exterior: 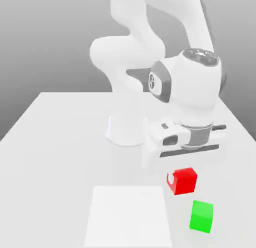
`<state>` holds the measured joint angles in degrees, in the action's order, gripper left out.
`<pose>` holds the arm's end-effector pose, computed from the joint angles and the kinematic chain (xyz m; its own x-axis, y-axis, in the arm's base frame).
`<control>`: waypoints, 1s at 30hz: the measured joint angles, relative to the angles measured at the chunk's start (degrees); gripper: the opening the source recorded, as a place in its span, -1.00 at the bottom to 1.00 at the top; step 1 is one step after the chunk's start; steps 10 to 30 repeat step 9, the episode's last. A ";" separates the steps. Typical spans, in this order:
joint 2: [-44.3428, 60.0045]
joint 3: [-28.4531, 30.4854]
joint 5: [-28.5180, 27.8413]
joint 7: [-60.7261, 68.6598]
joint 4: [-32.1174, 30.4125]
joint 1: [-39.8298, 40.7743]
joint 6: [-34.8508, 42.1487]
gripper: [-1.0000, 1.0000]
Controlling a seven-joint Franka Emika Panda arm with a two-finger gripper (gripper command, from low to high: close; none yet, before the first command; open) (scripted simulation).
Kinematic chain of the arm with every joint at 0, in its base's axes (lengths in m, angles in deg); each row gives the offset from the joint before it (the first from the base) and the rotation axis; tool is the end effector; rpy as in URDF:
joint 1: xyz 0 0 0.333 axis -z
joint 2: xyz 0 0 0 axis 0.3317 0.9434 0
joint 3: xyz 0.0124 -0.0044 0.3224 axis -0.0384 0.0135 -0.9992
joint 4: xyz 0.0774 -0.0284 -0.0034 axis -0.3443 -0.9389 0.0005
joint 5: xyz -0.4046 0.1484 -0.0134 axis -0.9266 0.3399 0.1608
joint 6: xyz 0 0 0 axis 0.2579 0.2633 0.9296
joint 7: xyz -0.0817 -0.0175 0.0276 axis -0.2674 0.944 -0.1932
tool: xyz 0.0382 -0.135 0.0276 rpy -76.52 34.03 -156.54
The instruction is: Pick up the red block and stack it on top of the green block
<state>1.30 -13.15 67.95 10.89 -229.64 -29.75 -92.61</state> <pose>0.4352 0.1848 0.1811 0.9527 -0.3038 0.0049 -0.3038 -0.9527 0.0058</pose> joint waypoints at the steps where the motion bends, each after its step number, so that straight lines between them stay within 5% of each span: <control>1: 1.45 -0.16 -0.24 0.84 0.78 -0.12 -0.63 -1.00; 5: 9.20 1.37 -3.91 -0.86 1.85 -1.19 -7.11 -1.00; 6: 10.56 1.80 -4.56 -1.28 1.94 -1.51 -8.35 1.00; 30: 10.56 1.80 -4.56 -1.28 1.94 -1.51 -8.35 1.00</control>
